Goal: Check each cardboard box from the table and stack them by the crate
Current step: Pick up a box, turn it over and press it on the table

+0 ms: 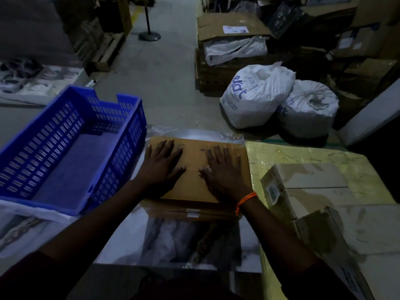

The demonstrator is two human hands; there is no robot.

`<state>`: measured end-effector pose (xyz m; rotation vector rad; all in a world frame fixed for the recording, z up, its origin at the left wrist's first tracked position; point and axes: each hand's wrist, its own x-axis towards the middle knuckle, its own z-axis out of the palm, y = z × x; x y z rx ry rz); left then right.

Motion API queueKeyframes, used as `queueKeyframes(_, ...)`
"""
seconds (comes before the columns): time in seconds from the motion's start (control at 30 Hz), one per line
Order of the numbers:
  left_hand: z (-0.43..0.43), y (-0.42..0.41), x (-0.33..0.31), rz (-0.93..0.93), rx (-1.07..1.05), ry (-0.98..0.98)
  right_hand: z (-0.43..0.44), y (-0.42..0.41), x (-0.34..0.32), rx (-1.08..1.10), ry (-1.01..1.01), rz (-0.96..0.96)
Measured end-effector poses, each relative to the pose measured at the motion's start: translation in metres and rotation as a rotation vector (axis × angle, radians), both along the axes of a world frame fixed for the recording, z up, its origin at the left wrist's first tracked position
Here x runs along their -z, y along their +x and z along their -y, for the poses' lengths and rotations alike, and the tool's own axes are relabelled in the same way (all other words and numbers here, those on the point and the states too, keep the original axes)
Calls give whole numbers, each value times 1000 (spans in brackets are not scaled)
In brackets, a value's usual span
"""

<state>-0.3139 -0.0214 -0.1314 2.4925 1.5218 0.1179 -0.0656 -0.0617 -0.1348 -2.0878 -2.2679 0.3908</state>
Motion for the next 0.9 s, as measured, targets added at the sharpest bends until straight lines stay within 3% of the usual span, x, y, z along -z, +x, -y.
queueKeyframes(0.27,-3,-5,14,27,-63,5,1,29,12,123,94,-16)
queueKeyframes(0.4,-6,-6,12,143,-87,21,0,29,13,169,110,-69)
queueKeyframes(0.53,-4,-3,11,276,-293,51,-2,29,3,520,219,-353)
queueKeyframes(0.63,-6,-4,14,417,-556,-77,-8,41,-1,812,126,-570)
queueKeyframes(0.77,-8,-12,10,669,-598,-269,-3,47,0,840,63,-686)
queueKeyframes(0.9,2,-15,6,769,-596,-257,8,46,-5,825,111,-739)
